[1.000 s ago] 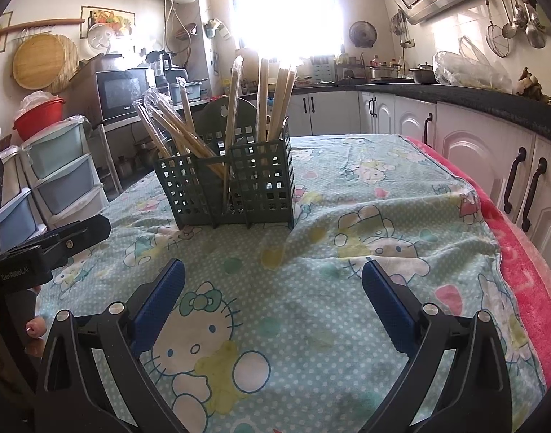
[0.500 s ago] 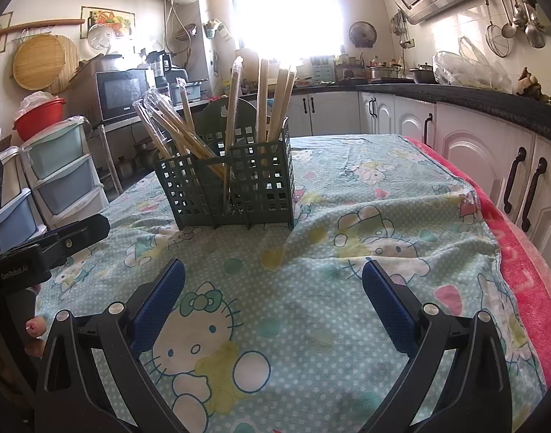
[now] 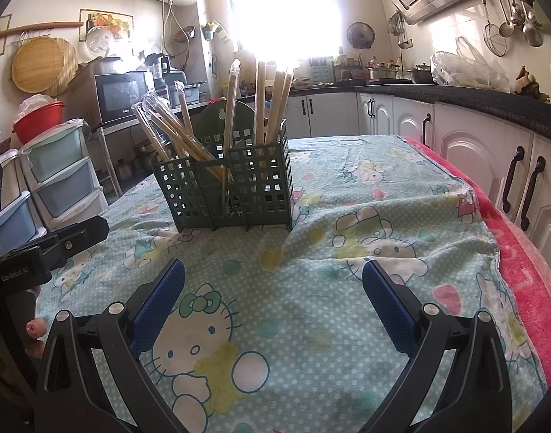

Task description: Organize utensils

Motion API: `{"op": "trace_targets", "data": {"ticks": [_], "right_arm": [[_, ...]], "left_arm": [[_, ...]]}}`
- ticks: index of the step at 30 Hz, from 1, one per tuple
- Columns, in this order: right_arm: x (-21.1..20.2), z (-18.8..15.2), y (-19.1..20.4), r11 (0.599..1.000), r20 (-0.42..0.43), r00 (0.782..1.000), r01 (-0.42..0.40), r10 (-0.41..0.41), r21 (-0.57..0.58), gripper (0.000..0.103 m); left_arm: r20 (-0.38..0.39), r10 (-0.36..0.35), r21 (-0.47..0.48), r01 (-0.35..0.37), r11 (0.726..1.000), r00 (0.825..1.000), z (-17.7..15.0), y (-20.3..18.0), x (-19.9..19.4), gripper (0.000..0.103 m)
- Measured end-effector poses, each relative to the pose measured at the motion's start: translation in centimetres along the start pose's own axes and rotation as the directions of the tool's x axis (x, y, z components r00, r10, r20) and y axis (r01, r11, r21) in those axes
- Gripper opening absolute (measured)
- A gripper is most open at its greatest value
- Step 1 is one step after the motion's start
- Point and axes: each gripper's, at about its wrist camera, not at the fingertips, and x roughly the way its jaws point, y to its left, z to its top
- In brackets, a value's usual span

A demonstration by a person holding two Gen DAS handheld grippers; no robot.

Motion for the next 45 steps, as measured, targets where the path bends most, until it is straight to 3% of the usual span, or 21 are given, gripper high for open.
{"op": "trace_targets", "data": {"ticks": [45], "right_arm": [[-0.79, 0.41, -0.57, 0.999, 0.032, 0.999, 0.034, -0.034, 0.014, 0.096]], "left_arm": [[-0.013, 0.015, -0.002, -0.015, 1.000, 1.000, -0.14, 0.04, 0.43, 0.092]]}}
